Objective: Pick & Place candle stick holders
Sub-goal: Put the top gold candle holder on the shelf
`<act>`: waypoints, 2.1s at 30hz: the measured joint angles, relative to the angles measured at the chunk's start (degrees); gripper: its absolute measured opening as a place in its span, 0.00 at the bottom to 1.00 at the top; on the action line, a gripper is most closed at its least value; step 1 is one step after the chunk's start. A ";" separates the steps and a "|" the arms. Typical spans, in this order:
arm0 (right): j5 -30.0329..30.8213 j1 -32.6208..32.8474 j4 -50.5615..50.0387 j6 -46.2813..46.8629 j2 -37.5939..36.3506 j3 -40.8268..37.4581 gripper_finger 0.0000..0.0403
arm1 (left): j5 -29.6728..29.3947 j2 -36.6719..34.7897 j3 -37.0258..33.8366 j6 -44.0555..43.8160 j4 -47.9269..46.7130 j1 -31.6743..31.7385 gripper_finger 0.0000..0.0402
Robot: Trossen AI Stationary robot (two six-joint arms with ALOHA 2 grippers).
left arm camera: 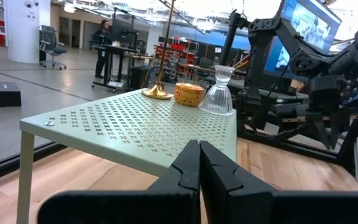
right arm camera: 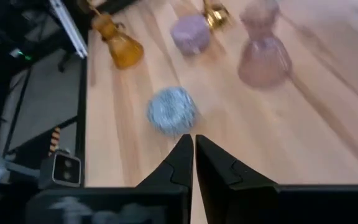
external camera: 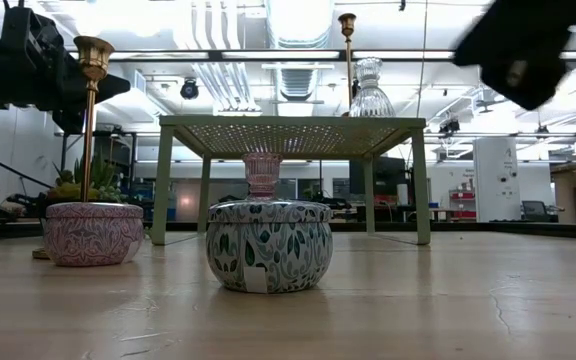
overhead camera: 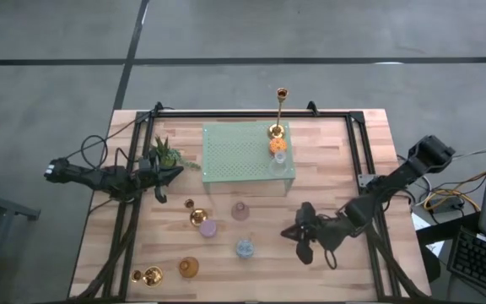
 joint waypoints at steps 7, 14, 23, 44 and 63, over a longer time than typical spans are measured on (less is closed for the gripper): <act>-2.25 -0.09 -6.90 -1.51 -0.09 0.00 0.03 | 0.00 0.00 0.00 -0.02 0.00 0.00 0.01; 0.70 1.29 -5.09 -10.00 -2.32 -1.16 0.02 | 0.00 0.00 0.00 -0.01 0.00 -0.02 0.01; 1.59 1.09 24.48 -25.57 -15.23 -19.12 0.02 | 0.01 0.01 0.00 -0.01 0.00 -0.02 0.01; -14.34 -12.15 42.03 -38.91 -41.98 -43.23 0.02 | 0.01 0.00 0.00 0.00 0.00 -0.01 0.01; -14.21 -12.15 30.79 -40.63 -59.53 -43.23 0.02 | 0.00 0.00 0.00 -0.01 0.00 -0.01 0.01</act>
